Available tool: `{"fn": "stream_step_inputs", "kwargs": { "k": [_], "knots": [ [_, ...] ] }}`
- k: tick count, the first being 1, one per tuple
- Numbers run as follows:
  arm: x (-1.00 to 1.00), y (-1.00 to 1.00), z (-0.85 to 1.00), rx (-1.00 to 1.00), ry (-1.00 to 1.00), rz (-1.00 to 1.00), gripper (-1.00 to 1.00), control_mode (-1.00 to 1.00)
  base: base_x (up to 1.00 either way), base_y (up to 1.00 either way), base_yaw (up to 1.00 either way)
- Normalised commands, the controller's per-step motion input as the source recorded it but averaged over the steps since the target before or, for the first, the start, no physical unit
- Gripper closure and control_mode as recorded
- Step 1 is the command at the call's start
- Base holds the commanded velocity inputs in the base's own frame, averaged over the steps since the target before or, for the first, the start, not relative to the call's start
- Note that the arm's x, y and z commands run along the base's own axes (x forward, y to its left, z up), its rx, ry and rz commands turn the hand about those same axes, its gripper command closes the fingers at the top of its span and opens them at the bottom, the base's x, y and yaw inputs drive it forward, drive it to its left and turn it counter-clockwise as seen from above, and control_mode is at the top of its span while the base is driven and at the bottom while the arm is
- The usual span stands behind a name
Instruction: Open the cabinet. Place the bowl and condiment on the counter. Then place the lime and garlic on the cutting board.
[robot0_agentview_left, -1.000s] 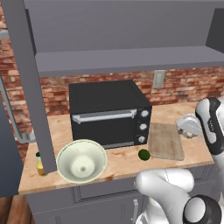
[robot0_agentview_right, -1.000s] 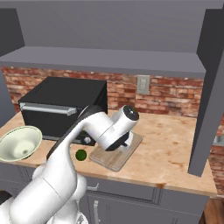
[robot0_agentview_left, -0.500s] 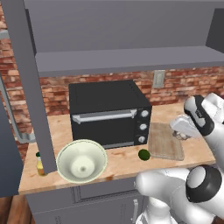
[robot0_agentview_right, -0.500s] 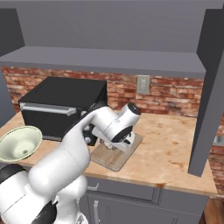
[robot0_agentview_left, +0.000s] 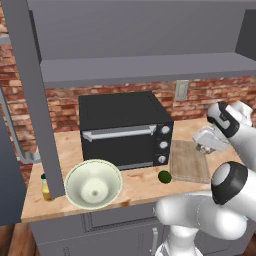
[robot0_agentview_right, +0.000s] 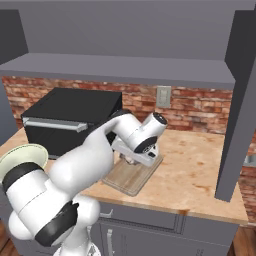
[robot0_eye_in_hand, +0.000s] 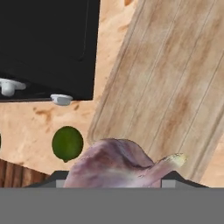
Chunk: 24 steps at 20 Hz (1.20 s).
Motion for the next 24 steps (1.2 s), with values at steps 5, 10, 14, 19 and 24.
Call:
{"fn": "stream_step_inputs", "kwargs": {
  "k": [5, 10, 14, 19, 24],
  "knots": [
    [0.18, 0.0, -0.16, 0.0, 0.0, 0.04, 1.0, -1.0, 0.0, 0.0, 0.0],
    [0.17, 0.0, -0.23, 0.0, 0.0, 0.01, 1.0, -1.0, 0.0, 0.0, 0.0],
    [0.0, 0.0, -0.28, 0.0, 0.0, 0.0, 1.0, -1.0, 0.0, 0.0, 0.0],
    [0.0, 0.0, -0.12, 0.0, -0.01, 0.0, 1.0, -1.0, 0.0, 0.0, 0.0],
    [0.09, 0.0, 0.0, 0.0, 0.0, 0.0, 1.0, -1.0, 0.0, 0.0, 0.0]
  ]
}}
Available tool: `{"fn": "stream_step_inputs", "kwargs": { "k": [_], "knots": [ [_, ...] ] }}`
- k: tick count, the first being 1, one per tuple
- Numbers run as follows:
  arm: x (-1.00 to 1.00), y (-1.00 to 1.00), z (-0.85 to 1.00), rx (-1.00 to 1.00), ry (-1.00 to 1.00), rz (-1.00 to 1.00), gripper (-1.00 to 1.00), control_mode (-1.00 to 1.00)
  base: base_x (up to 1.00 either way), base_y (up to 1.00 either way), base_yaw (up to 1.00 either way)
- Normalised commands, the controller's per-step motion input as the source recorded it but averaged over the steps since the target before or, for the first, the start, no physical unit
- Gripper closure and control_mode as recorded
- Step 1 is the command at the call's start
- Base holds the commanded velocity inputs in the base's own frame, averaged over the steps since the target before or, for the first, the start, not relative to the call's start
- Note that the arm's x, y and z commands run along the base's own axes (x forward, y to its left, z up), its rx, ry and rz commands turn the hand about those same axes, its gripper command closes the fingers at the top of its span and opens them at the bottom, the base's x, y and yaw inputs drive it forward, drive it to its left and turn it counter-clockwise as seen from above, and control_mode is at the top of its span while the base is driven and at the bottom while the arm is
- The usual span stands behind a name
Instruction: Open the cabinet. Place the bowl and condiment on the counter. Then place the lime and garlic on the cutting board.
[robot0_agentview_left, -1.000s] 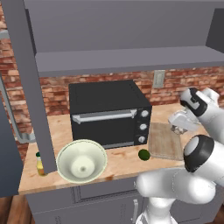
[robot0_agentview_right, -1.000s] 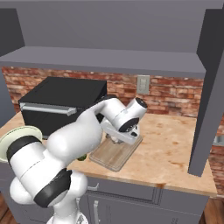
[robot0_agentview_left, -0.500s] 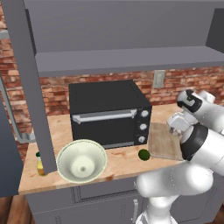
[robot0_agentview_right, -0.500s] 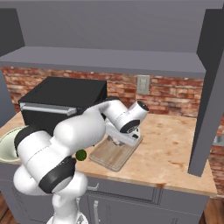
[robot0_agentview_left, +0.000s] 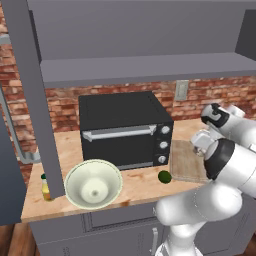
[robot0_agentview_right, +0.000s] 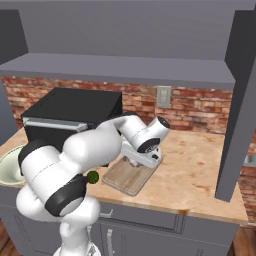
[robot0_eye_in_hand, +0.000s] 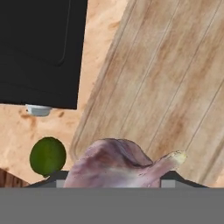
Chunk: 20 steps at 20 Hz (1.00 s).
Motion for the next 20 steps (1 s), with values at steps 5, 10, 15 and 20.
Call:
{"fn": "stream_step_inputs", "kwargs": {
  "k": [5, 10, 15, 20],
  "knots": [
    [0.28, 0.0, -0.07, 0.0, 0.0, 0.0, 1.0, -1.0, 0.0, 0.0, 0.0],
    [0.26, 0.0, -0.15, 0.0, 0.0, 0.0, 1.0, -1.0, 0.0, 0.0, 0.0],
    [0.29, 0.0, -0.22, 0.0, 0.0, 0.0, 1.0, -1.0, 0.0, 0.0, 0.0],
    [0.3, -0.01, -0.22, 0.0, 0.0, 0.0, 1.0, -1.0, 0.0, 0.0, 0.0]
  ]
}}
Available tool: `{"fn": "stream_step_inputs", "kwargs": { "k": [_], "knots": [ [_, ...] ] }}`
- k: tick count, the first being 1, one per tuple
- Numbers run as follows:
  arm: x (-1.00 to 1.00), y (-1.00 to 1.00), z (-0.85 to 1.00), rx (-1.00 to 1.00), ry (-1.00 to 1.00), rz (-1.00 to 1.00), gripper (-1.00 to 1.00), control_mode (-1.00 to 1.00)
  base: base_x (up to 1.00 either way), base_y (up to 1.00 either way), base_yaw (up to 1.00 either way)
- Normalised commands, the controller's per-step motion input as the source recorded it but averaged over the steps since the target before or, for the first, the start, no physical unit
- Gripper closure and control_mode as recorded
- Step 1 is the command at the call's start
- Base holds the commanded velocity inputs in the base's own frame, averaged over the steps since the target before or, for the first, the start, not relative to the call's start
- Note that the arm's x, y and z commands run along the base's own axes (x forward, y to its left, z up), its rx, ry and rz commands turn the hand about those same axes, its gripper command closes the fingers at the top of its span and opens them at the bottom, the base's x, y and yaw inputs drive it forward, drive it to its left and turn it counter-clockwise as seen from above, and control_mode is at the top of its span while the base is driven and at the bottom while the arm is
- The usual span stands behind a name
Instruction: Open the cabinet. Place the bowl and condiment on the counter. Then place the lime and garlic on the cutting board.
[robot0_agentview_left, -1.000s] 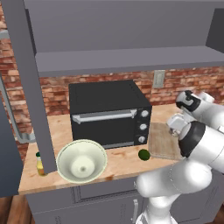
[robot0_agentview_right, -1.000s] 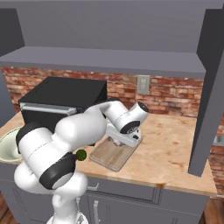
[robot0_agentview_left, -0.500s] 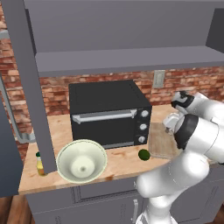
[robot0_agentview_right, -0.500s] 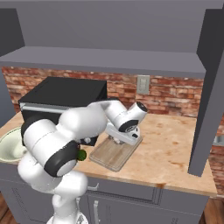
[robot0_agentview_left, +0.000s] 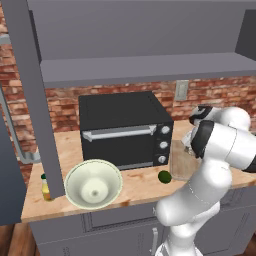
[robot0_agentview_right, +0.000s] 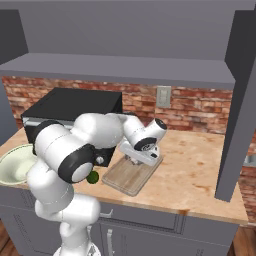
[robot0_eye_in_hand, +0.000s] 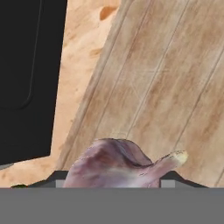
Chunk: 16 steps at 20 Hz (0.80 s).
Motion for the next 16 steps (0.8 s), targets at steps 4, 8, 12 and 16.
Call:
{"fn": "stream_step_inputs", "kwargs": {
  "k": [4, 8, 12, 16],
  "knots": [
    [0.34, -0.08, -0.23, 0.0, 0.0, 0.0, 1.0, -1.0, 0.0, 0.0, 0.0],
    [0.33, -0.11, -0.24, 0.0, 0.0, 0.01, 1.0, -1.0, 0.0, 0.0, 0.0],
    [0.3, -0.1, -0.23, 0.0, 0.0, 0.01, 1.0, -1.0, 0.0, 0.0, 0.0],
    [0.2, -0.09, -0.21, 0.0, 0.0, 0.01, 1.0, -1.0, 0.0, 0.0, 0.0]
  ]
}}
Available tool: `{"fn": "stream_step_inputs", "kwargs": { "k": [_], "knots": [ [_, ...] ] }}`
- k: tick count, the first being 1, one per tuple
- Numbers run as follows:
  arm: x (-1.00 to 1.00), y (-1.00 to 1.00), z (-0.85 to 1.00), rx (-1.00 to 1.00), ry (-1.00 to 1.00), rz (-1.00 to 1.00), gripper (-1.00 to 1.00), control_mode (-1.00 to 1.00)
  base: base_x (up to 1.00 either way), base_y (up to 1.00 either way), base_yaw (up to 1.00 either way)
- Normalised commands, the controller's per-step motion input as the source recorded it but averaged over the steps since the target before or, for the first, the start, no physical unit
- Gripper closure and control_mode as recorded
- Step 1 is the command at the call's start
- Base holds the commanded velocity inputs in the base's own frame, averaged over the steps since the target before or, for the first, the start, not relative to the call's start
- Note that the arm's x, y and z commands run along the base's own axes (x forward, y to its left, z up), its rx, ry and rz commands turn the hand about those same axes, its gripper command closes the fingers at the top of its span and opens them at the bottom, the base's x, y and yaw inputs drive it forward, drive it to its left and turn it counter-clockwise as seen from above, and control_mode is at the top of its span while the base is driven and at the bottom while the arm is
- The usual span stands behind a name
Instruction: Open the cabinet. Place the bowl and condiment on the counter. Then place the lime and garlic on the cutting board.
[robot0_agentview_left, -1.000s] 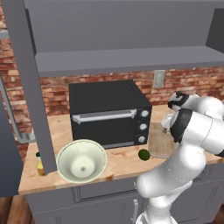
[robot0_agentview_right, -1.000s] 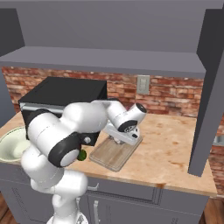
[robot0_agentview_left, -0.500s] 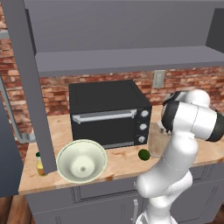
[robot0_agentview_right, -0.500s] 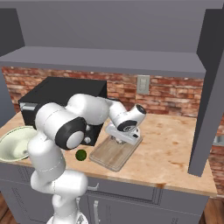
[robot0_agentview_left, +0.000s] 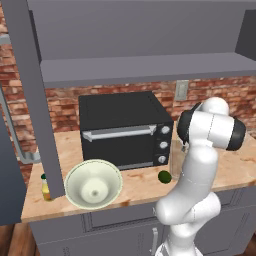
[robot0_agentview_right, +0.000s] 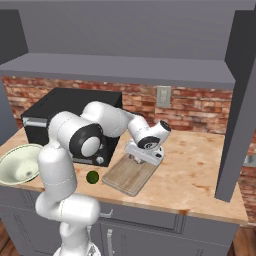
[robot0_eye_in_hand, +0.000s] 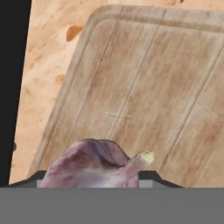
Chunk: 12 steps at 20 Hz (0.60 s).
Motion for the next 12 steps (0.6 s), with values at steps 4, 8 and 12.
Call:
{"fn": "stream_step_inputs", "kwargs": {
  "k": [4, 8, 12],
  "knots": [
    [0.07, -0.01, -0.08, 0.0, 0.0, 0.0, -1.0, -1.0, 0.0, 0.0, 0.0],
    [-0.05, -0.01, 0.1, 0.0, -0.02, 0.0, -1.0, -1.0, 0.0, 0.0, 0.0],
    [-0.21, 0.0, 0.45, -0.02, -0.06, 0.0, -1.0, -1.0, 0.0, 0.0, 0.0]
  ]
}}
